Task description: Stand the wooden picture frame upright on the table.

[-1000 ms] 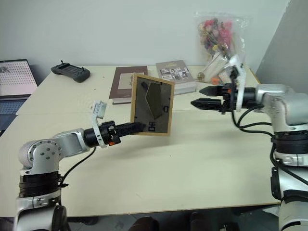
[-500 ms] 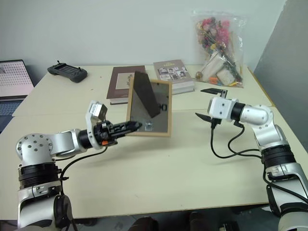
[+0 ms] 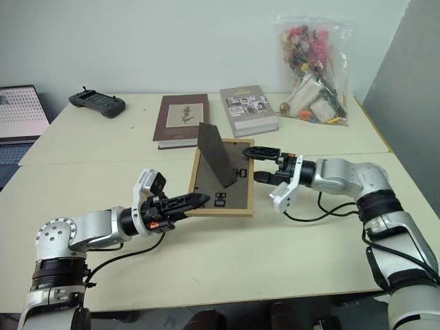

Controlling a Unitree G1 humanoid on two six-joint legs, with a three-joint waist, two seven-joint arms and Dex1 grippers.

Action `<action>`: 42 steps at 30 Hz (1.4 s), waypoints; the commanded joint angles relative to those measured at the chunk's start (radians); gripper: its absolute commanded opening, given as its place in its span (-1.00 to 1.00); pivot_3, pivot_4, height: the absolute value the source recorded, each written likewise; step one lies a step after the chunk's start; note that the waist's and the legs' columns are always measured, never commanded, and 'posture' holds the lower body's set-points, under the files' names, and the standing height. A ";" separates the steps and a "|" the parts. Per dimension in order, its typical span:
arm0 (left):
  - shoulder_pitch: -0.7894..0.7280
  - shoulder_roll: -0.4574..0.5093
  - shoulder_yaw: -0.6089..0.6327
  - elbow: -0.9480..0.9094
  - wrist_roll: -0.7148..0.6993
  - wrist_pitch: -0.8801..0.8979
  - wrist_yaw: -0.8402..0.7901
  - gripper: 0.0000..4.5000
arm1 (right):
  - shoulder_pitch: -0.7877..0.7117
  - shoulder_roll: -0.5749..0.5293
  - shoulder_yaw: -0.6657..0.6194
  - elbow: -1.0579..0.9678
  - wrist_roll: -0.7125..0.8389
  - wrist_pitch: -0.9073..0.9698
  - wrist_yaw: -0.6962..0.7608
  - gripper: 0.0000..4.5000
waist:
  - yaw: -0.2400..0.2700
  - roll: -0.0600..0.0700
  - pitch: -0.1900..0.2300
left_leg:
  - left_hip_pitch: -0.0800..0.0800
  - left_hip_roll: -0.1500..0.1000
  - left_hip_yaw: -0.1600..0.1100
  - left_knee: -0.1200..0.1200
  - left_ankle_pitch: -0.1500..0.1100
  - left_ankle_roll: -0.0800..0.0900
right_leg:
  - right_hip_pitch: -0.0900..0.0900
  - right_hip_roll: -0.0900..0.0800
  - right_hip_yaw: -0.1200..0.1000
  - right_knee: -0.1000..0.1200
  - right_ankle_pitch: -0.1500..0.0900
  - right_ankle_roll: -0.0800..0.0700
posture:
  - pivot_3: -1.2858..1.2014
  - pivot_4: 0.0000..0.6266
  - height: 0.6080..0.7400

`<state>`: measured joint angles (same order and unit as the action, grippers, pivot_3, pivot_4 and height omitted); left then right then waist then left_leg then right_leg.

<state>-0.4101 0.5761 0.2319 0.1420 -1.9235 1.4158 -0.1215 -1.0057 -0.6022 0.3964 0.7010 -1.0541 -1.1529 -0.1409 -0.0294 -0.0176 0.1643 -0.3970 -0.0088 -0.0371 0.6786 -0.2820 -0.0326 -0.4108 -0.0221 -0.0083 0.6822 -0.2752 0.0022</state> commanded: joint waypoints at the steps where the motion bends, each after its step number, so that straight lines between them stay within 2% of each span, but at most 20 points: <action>1: 0.013 0.021 -0.001 -0.073 -0.049 -0.039 -0.029 -0.39 | -0.074 -0.009 0.026 0.043 -0.008 -0.004 -0.087 0.68 | 0.001 0.000 0.000 | 0.000 0.000 0.000 0.000 0.000 0.000 | 0.000 0.000 0.000 0.000 0.000 0.000 | 0.03 -0.52 1.00; 9: 0.040 0.044 -0.019 -0.123 -0.049 -0.077 -0.040 -0.39 | -0.101 -0.040 0.077 0.055 -0.029 -0.016 -0.204 -0.22 | 0.001 0.000 0.000 | 0.000 0.000 0.000 0.000 0.000 0.000 | 0.001 0.000 0.000 0.000 0.000 0.000 | 0.03 -0.52 1.00; 11: 0.050 0.055 -0.033 -0.141 -0.049 -0.087 -0.035 -0.11 | -0.103 -0.041 0.079 0.047 -0.019 -0.023 -0.220 -0.38 | 0.000 -0.001 0.000 | 0.000 0.000 0.001 0.000 0.000 0.000 | 0.001 0.000 0.000 0.000 0.000 0.000 | 0.03 -0.52 1.00; 15: 0.050 0.064 -0.035 -0.137 -0.049 -0.136 -0.001 0.24 | -0.108 -0.046 0.088 0.054 -0.007 -0.028 -0.232 -0.43 | 0.000 -0.001 0.000 | 0.000 0.000 0.001 0.000 0.000 0.000 | 0.001 0.000 0.000 0.000 0.000 0.000 | 0.03 -0.52 1.00; 18: 0.009 0.112 -0.001 -0.071 -0.029 -0.182 0.024 0.55 | -0.101 -0.062 0.079 0.100 0.051 -0.063 -0.193 -0.43 | 0.000 -0.001 0.000 | 0.000 0.000 0.001 0.000 0.000 0.000 | 0.001 0.000 0.000 0.000 0.000 0.000 | 0.03 -0.52 1.00; 20: -0.017 0.164 0.032 -0.043 0.071 -0.205 -0.013 0.77 | -0.092 -0.068 0.075 0.168 0.157 -0.114 -0.104 -0.43 | 0.001 -0.002 0.000 | 0.000 0.000 0.001 0.000 0.000 0.000 | 0.001 0.000 0.000 0.000 0.000 0.000 | 0.03 -0.52 1.00; 22: -0.027 0.224 0.050 -0.080 0.236 -0.260 -0.077 0.97 | -0.071 -0.052 0.086 0.278 0.375 -0.157 0.098 -0.43 | -0.001 -0.002 0.000 | 0.000 0.000 0.001 0.000 0.000 0.001 | 0.002 0.000 0.000 -0.001 0.000 0.000 | 0.03 -0.52 1.00; 23: -0.022 0.247 0.055 -0.120 0.327 -0.308 -0.101 1.00 | -0.033 -0.041 0.098 0.278 0.566 -0.113 0.282 -0.43 | -0.002 -0.002 0.000 | 0.001 0.000 0.001 0.000 0.000 0.001 | 0.002 0.000 0.000 -0.002 0.000 0.000 | 0.03 -0.52 1.00; 24: -0.012 0.263 0.055 -0.164 0.417 -0.360 -0.116 1.00 | 0.024 -0.028 0.092 0.215 0.791 0.014 0.514 -0.43 | -0.003 -0.002 0.000 | 0.001 0.000 0.002 -0.001 0.000 0.001 | 0.003 0.000 0.000 -0.002 0.000 0.000 | 0.03 -0.52 1.00; 26: 0.037 0.291 0.024 -0.304 0.628 -0.484 -0.136 1.00 | 0.125 0.003 0.038 0.010 1.183 0.409 0.912 -0.43 | -0.003 -0.002 0.000 | 0.003 0.002 0.001 0.000 0.000 0.001 | 0.006 0.000 -0.001 -0.004 0.000 0.000 | 0.03 -0.52 1.00; 28: 0.094 0.291 0.003 -0.455 0.769 -0.577 -0.156 1.00 | 0.165 0.021 -0.009 -0.146 1.410 0.792 1.109 -0.43 | -0.003 -0.002 0.000 | 0.003 0.002 0.001 0.000 -0.001 0.002 | 0.006 0.000 -0.001 -0.005 0.000 0.000 | 0.03 -0.52 1.00; 31: 0.166 0.253 -0.013 -0.652 0.885 -0.678 -0.177 1.00 | 0.163 0.032 -0.057 -0.272 1.634 1.302 1.246 -0.43 | 0.000 0.002 0.003 | 0.001 0.002 0.000 -0.001 -0.003 0.006 | 0.003 -0.001 -0.001 -0.003 0.001 -0.001 | 0.03 -0.52 1.00; 33: 0.226 0.235 -0.034 -0.741 0.972 -0.736 -0.196 1.00 | 0.147 0.063 -0.083 -0.263 1.681 1.473 1.280 -0.43 | 0.004 0.002 0.003 | 0.001 0.002 -0.001 -0.002 -0.004 0.008 | 0.003 -0.001 -0.002 -0.003 0.001 -0.002 | 0.03 -0.52 1.00; 35: 0.302 0.229 -0.075 -0.800 1.081 -0.796 -0.225 1.00 | 0.118 0.126 -0.109 -0.180 1.669 1.537 1.274 -0.43 | 0.003 0.002 0.003 | 0.002 0.002 -0.001 -0.002 -0.005 0.008 | 0.003 -0.001 -0.002 -0.003 0.001 -0.002 | 0.03 -0.52 1.00; 42: 0.442 0.184 -0.136 -0.809 1.289 -0.929 -0.294 1.00 | 0.090 0.257 -0.152 0.013 1.568 1.546 1.313 -0.43 | 0.016 0.002 0.003 | 0.002 0.002 -0.001 -0.003 -0.005 0.009 | 0.003 0.001 -0.002 -0.002 0.001 -0.003 | 0.03 -0.52 1.00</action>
<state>0.0284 0.7761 0.0944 -0.6524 -0.6786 0.5369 -0.3982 -0.8903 -0.3552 0.2851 0.7097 0.5259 0.4205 1.1403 -0.0132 -0.0152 0.1673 -0.3961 -0.0073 -0.0378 0.6759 -0.2871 -0.0234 -0.4086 -0.0215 -0.0104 0.6801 -0.2740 -0.0010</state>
